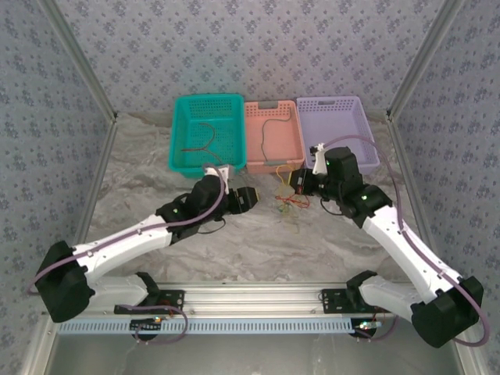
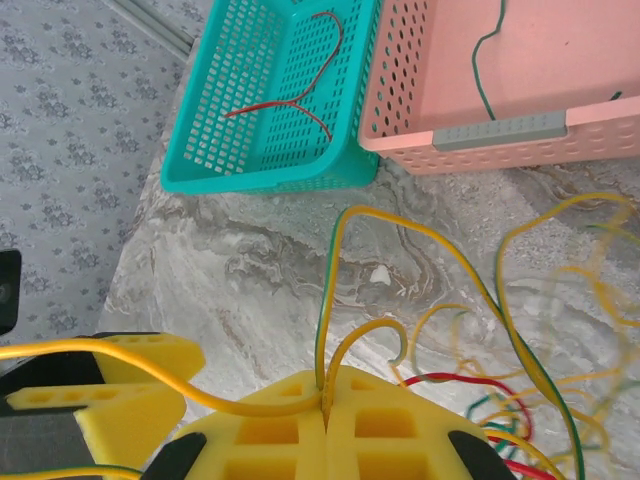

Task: Untangle the cables

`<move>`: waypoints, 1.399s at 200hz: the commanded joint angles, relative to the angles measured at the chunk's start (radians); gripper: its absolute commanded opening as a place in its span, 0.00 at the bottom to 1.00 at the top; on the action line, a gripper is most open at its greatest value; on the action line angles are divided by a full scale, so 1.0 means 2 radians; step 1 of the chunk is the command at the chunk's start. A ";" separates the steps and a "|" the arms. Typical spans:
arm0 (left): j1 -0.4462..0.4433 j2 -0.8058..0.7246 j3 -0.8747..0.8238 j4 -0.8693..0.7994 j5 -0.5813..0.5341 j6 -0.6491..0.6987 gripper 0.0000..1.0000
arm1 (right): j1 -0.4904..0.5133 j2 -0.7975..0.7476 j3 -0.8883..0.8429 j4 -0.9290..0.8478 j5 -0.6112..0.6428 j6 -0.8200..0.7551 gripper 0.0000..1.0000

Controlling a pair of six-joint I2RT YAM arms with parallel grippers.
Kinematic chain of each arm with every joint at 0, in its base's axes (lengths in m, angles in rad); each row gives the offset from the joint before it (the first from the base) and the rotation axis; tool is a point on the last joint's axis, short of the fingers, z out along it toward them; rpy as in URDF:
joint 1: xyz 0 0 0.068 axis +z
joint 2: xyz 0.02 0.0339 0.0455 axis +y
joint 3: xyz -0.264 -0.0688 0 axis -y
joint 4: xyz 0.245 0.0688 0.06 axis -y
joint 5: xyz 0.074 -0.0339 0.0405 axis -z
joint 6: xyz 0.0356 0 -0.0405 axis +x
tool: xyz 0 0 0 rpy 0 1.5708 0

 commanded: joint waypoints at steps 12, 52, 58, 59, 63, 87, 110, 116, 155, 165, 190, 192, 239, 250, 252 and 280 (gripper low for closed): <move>0.002 -0.002 -0.004 -0.019 -0.002 -0.105 0.64 | 0.009 0.005 -0.007 0.040 -0.028 0.006 0.00; 0.001 0.020 -0.019 0.039 0.006 -0.195 0.69 | 0.025 0.006 -0.012 0.058 -0.035 0.011 0.00; 0.000 0.026 -0.025 0.059 0.008 -0.208 0.71 | 0.027 0.006 -0.015 0.064 -0.036 0.013 0.00; 0.000 0.027 -0.025 0.061 0.008 -0.210 0.71 | 0.028 0.006 -0.016 0.064 -0.036 0.014 0.00; 0.000 0.031 -0.028 0.072 0.011 -0.216 0.72 | 0.031 0.005 -0.017 0.068 -0.036 0.016 0.00; -0.002 0.061 -0.020 0.095 0.012 -0.239 0.72 | 0.044 0.008 -0.029 0.089 -0.036 0.021 0.00; -0.002 0.088 -0.016 0.123 0.012 -0.257 0.69 | 0.058 0.008 -0.038 0.102 -0.032 0.035 0.00; -0.002 0.096 -0.016 0.136 0.017 -0.264 0.67 | 0.061 0.008 -0.040 0.104 -0.030 0.036 0.00; -0.015 0.149 -0.013 0.201 0.047 -0.295 0.55 | 0.073 0.004 -0.054 0.112 -0.023 0.040 0.00; -0.018 0.156 -0.012 0.209 0.047 -0.300 0.53 | 0.074 0.002 -0.056 0.114 -0.022 0.041 0.00; -0.019 0.161 -0.016 0.212 0.033 -0.304 0.32 | 0.075 -0.004 -0.059 0.112 -0.021 0.040 0.00; -0.018 0.160 -0.017 0.211 0.031 -0.303 0.28 | 0.075 -0.004 -0.058 0.112 -0.021 0.040 0.00; 0.006 0.070 -0.055 0.101 -0.048 -0.258 0.00 | 0.055 -0.038 -0.053 0.061 0.000 0.029 0.00; 0.019 0.036 -0.076 0.084 -0.057 -0.250 0.00 | 0.042 -0.049 -0.053 0.049 0.002 0.011 0.00; 0.022 0.031 -0.079 0.080 -0.058 -0.248 0.00 | 0.039 -0.051 -0.053 0.048 0.001 0.011 0.00; 0.058 -0.055 -0.116 0.022 -0.070 -0.227 0.00 | -0.001 -0.070 -0.059 0.042 -0.014 0.015 0.00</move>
